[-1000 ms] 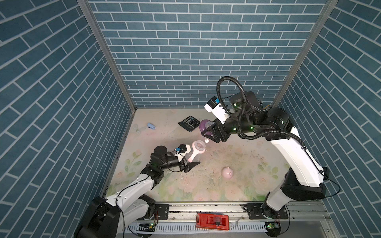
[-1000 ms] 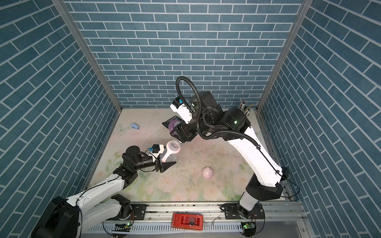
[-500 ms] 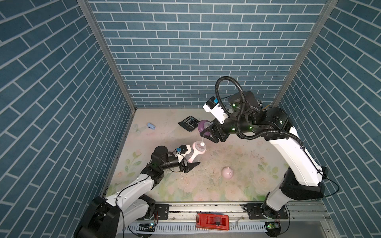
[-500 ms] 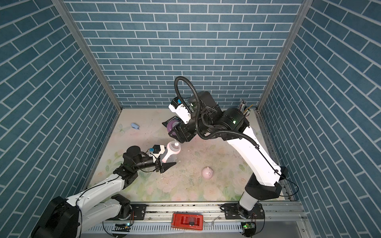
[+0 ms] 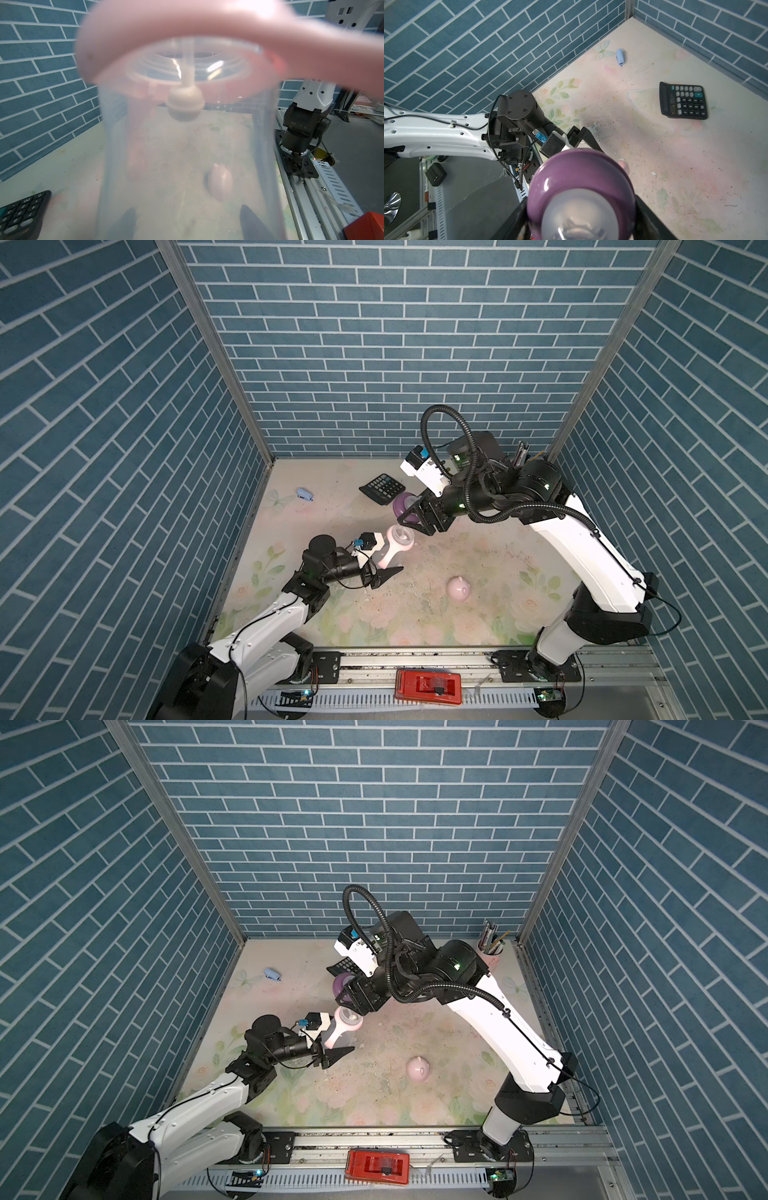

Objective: Assemble the baby bottles
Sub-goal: Close the nipple on the baby bottle.

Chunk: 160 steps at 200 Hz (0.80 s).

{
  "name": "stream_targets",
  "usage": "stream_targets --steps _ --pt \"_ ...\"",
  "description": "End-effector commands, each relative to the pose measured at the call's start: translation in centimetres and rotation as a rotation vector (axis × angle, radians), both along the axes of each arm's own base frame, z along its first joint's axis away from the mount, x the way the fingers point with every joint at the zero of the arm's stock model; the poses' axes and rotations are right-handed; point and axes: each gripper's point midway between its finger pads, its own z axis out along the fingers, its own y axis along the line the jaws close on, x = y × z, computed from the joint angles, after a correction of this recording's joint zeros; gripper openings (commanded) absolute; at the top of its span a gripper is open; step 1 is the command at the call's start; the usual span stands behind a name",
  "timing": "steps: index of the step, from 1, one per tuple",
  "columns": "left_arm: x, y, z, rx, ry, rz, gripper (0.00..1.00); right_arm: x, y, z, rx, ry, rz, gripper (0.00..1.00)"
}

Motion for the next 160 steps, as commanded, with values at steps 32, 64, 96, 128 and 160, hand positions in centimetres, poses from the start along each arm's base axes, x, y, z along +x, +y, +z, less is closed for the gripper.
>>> stream_targets --steps 32,64,96,128,160 --pt "-1.3 -0.4 3.5 -0.042 -0.094 -0.056 0.50 -3.8 -1.7 0.3 0.046 0.123 0.085 0.40" --pt "-2.0 -0.7 4.5 -0.044 -0.108 -0.084 0.50 -4.0 -2.6 -0.8 -0.006 0.146 0.083 0.38" --pt "-2.2 -0.9 4.8 -0.035 -0.104 -0.100 0.50 -3.1 -2.7 -2.8 -0.078 0.126 0.066 0.37" --pt "-2.5 -1.0 5.2 -0.038 -0.112 -0.109 0.50 -2.6 -2.5 -3.7 -0.101 0.105 0.064 0.36" --pt "-2.7 -1.1 5.3 -0.034 -0.110 -0.120 0.50 -2.4 -2.2 -3.7 -0.091 0.091 0.070 0.36"
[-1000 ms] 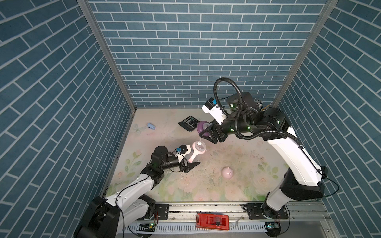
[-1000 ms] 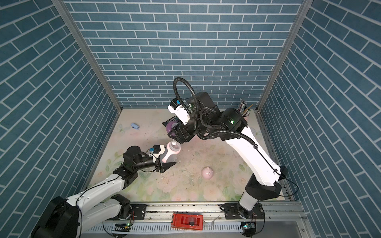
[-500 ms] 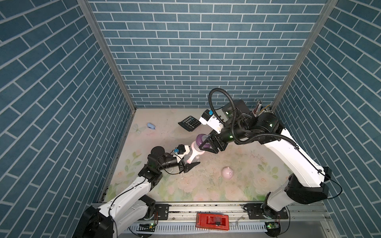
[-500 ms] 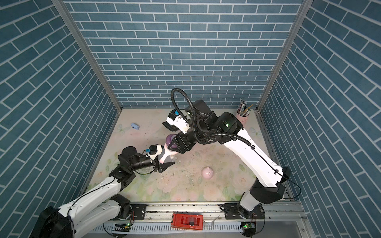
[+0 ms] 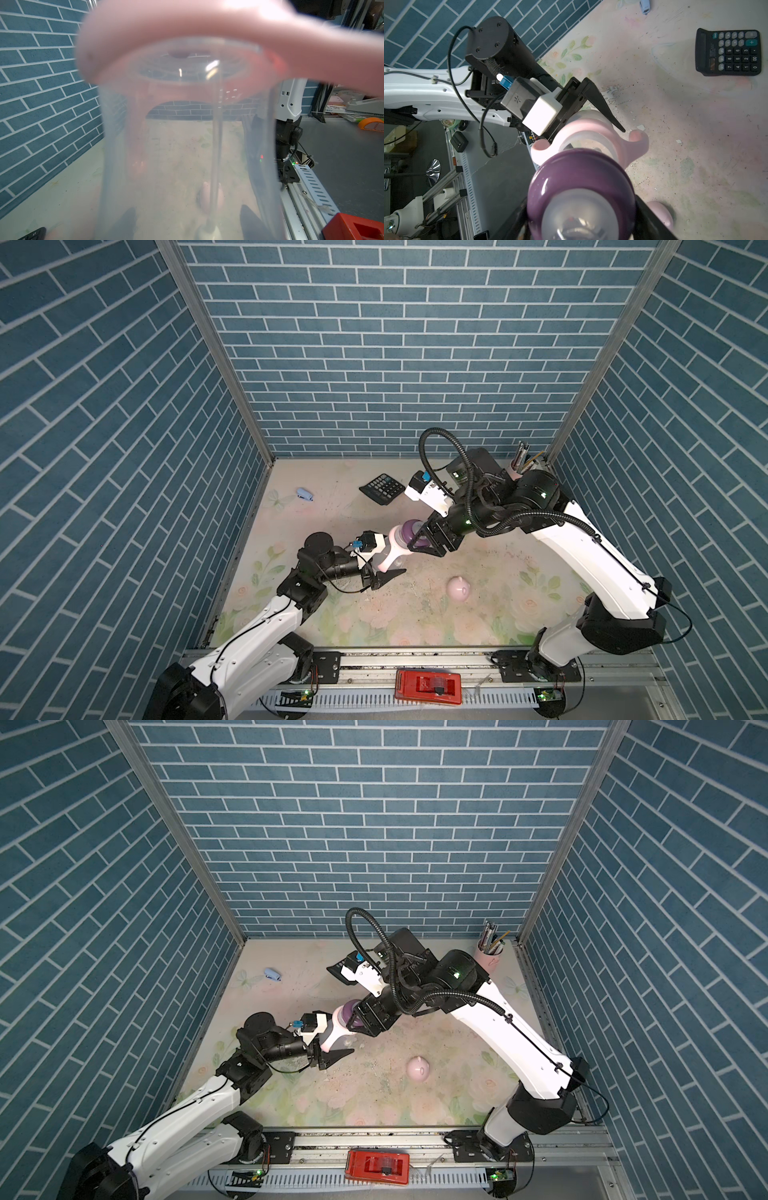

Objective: Assemble the baby bottles
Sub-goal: Close the nipple on the baby bottle.

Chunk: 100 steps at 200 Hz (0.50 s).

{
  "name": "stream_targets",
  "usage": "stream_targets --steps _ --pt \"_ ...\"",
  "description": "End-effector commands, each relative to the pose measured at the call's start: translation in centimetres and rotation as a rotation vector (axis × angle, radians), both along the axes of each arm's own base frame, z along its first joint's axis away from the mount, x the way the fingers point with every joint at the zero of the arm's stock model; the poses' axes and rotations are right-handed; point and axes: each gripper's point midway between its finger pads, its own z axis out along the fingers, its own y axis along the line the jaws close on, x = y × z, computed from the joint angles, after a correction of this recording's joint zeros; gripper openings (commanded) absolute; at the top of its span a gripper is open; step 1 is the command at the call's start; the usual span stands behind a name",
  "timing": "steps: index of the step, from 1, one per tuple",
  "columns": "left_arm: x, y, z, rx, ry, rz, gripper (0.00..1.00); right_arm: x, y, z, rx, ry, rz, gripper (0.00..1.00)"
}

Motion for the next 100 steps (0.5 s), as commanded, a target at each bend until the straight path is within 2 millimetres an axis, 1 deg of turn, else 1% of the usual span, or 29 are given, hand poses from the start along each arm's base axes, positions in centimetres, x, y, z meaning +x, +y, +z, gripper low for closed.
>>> stream_targets --steps 1,34,76,100 --pt "-0.5 -0.3 1.6 -0.014 -0.042 -0.034 0.50 0.3 0.1 0.1 0.004 -0.042 0.023 0.36" --pt "-0.6 -0.5 1.7 -0.013 -0.040 -0.046 0.50 0.8 0.6 -0.1 0.014 -0.057 0.025 0.35" --pt "-0.7 -0.4 1.7 -0.012 -0.043 -0.045 0.50 0.9 1.2 -0.8 0.018 -0.047 0.036 0.34" --pt "-0.7 -0.4 1.6 -0.005 -0.039 -0.046 0.50 0.8 1.5 -0.8 0.029 -0.038 0.046 0.34"
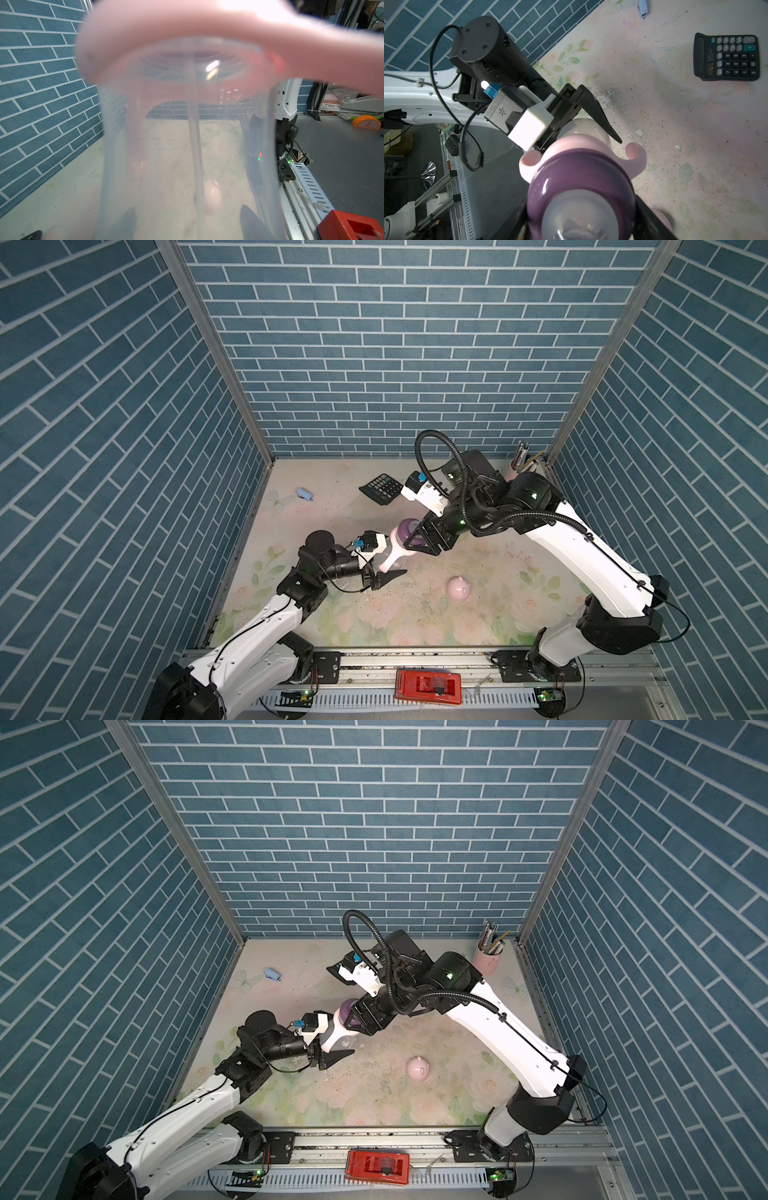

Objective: Assemble the baby bottles
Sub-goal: Close the nipple on the baby bottle.

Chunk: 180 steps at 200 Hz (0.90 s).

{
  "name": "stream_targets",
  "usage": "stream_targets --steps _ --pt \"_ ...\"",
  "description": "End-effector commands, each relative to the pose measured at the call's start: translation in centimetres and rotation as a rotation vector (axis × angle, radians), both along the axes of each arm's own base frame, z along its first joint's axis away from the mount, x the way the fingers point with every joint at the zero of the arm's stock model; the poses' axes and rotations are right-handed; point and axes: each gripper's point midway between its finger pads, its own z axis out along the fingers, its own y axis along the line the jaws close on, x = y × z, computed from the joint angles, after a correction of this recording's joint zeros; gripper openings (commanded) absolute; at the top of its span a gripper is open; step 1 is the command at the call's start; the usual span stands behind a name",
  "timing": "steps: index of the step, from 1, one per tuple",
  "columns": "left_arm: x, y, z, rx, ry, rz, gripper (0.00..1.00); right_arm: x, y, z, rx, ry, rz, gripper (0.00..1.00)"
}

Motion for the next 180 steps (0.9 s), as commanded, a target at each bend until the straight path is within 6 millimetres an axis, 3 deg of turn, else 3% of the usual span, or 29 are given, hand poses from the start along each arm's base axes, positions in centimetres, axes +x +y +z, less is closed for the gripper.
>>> stream_targets --steps 1,135,180 --pt "-0.5 -0.2 1.4 -0.017 -0.042 -0.028 0.50 0.0 0.5 0.0 0.016 -0.025 0.047 0.34" --pt "-0.6 -0.1 2.1 -0.013 -0.056 -0.020 0.47 -0.5 0.1 -1.5 0.000 0.012 0.062 0.31" --pt "0.5 0.2 1.1 0.104 -0.091 0.077 0.46 -0.4 0.3 -2.1 -0.012 0.052 0.035 0.26"
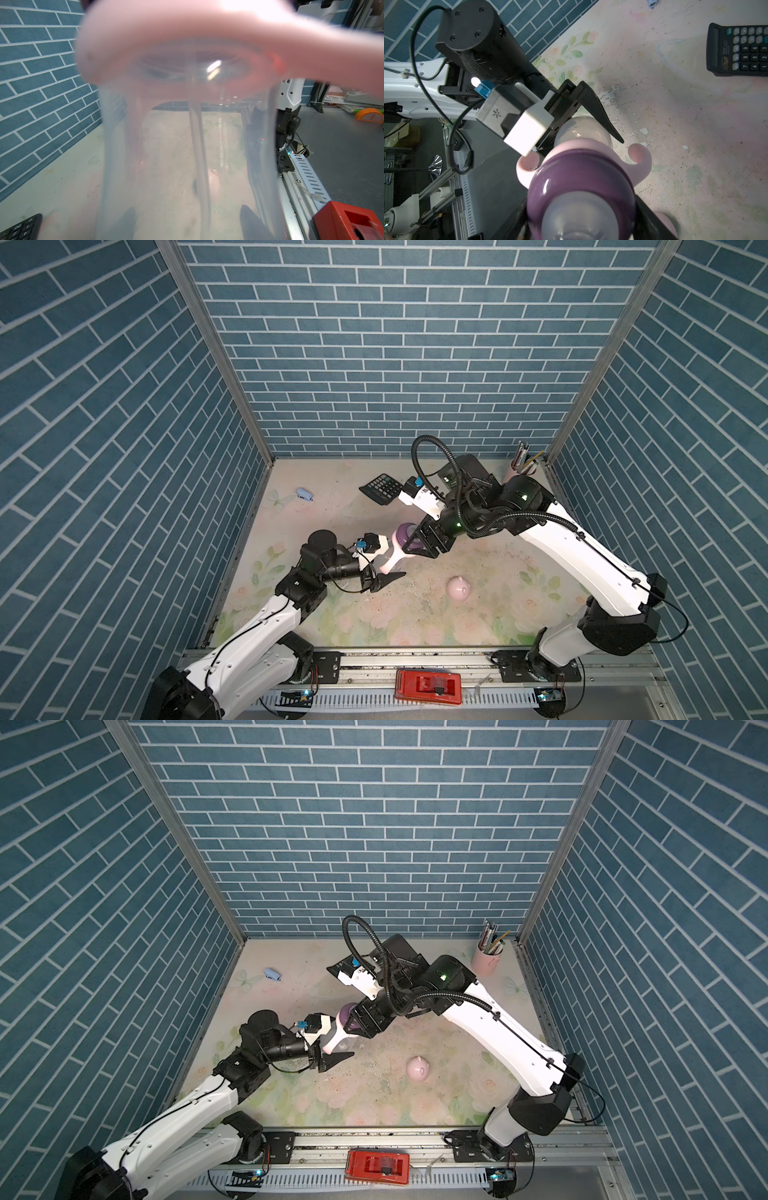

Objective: Assemble the baby bottles
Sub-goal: Close the nipple on the baby bottle.

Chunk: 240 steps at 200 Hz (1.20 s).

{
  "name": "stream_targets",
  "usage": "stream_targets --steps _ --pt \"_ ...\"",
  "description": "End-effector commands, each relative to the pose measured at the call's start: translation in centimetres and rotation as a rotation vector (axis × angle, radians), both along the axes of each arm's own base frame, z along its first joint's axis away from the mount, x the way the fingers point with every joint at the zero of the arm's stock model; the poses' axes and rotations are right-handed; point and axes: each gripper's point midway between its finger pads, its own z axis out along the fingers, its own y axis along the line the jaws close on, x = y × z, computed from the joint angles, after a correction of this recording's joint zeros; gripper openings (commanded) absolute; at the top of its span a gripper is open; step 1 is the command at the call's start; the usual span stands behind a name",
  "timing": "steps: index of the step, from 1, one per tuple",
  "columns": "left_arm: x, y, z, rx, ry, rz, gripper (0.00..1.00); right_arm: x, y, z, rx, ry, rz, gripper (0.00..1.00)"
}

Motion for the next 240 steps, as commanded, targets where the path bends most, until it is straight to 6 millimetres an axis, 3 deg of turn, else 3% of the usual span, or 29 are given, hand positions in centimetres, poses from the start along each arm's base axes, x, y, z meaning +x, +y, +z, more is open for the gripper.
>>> stream_targets --steps 1,78,133,151,240 --pt "0.4 0.0 2.0 0.036 -0.108 0.040 0.46 -0.2 0.0 -0.4 -0.006 0.025 0.002 0.26" --pt "2.3 2.1 4.6 0.072 -0.299 0.242 0.43 1.8 1.1 -2.0 0.054 0.118 -0.154 0.17" --pt "3.4 2.9 5.1 0.243 -0.420 0.350 0.43 4.0 2.0 -3.7 0.082 0.205 -0.285 0.11" --pt "3.9 3.3 5.4 0.283 -0.470 0.401 0.42 5.1 2.3 -4.1 0.134 0.264 -0.358 0.06" --pt "5.6 4.3 6.0 0.457 -0.776 0.599 0.40 9.3 5.3 -6.0 0.348 0.631 -0.626 0.02"
